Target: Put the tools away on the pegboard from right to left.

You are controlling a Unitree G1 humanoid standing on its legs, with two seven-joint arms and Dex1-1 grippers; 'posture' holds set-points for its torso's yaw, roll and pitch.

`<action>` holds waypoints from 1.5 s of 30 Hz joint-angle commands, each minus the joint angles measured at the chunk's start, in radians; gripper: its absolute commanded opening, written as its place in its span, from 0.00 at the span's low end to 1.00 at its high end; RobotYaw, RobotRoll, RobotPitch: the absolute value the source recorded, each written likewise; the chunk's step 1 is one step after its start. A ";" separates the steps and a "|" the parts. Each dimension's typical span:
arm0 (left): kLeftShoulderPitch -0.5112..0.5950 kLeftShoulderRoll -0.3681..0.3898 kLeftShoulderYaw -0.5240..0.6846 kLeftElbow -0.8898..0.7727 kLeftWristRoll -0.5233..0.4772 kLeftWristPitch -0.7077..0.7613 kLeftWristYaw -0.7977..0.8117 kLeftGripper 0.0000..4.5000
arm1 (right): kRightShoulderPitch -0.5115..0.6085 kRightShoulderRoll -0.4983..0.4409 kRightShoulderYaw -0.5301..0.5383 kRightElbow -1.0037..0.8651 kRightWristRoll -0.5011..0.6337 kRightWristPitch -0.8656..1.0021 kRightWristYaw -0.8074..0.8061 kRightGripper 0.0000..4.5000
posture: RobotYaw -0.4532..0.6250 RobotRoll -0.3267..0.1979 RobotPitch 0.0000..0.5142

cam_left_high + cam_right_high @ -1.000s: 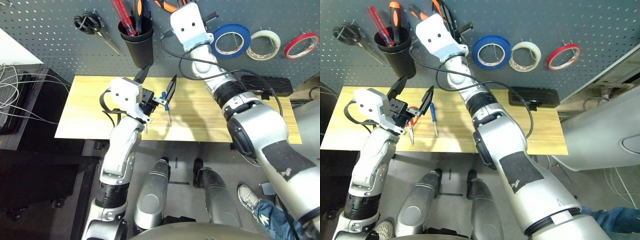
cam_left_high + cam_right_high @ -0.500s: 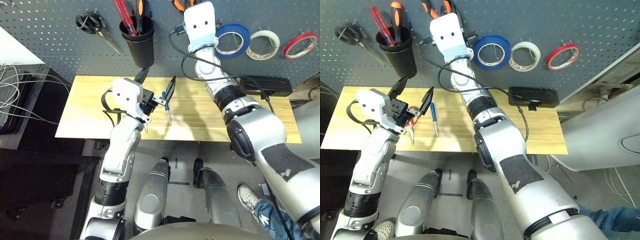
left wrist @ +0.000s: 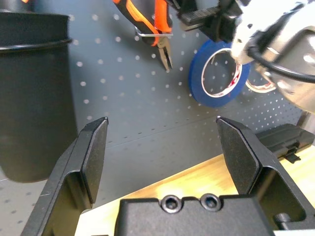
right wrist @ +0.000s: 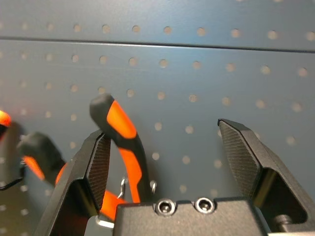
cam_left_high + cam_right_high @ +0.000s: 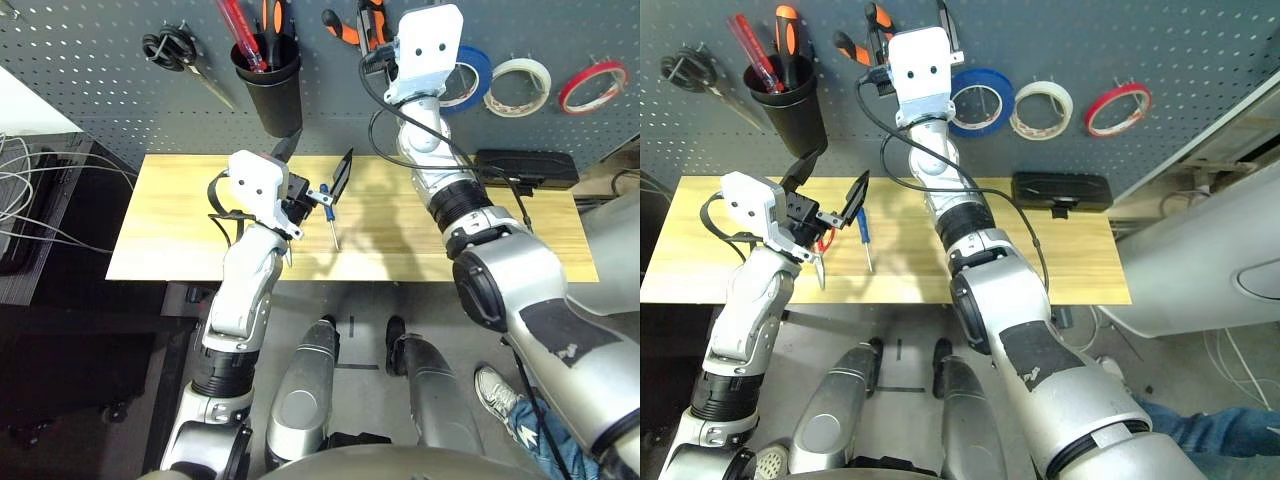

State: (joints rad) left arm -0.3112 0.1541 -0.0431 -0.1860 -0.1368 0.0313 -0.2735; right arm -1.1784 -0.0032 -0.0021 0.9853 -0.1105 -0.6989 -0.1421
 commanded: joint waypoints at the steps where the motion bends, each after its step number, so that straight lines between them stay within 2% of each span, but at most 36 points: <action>1: 0.003 0.012 0.003 0.047 0.005 -0.028 -0.021 1.00 | 0.119 0.024 0.015 -0.167 0.052 0.067 0.089 0.99 | 0.58 0.62 0.53; 5: -0.004 0.021 0.006 0.094 0.005 -0.049 -0.036 1.00 | 0.214 0.030 0.022 -0.287 0.065 0.161 0.133 0.99 | 0.56 0.62 0.51; 13: 0.000 0.024 -0.008 0.147 0.013 -0.076 -0.053 1.00 | 0.317 0.020 0.018 -0.430 0.086 0.308 0.183 0.99 | 0.52 0.62 0.51; 30: 0.017 0.028 -0.008 0.129 0.018 -0.069 -0.054 1.00 | 0.287 -0.001 -0.035 -0.350 0.120 0.359 0.203 0.99 | 0.54 0.62 0.52; 38: 0.014 0.040 -0.009 0.170 0.045 -0.059 -0.046 1.00 | 0.292 0.012 -0.020 -0.364 0.190 0.435 0.342 0.99 | 0.54 0.62 0.51; 45: 0.002 0.052 -0.009 0.217 0.072 -0.058 -0.037 1.00 | 0.341 0.015 0.004 -0.445 0.220 0.483 0.440 0.99 | 0.54 0.62 0.48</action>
State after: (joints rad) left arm -0.3211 0.2032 -0.0498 0.0122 -0.0759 -0.0331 -0.3099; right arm -0.8642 0.0061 -0.0197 0.5551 0.1015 -0.2386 0.2709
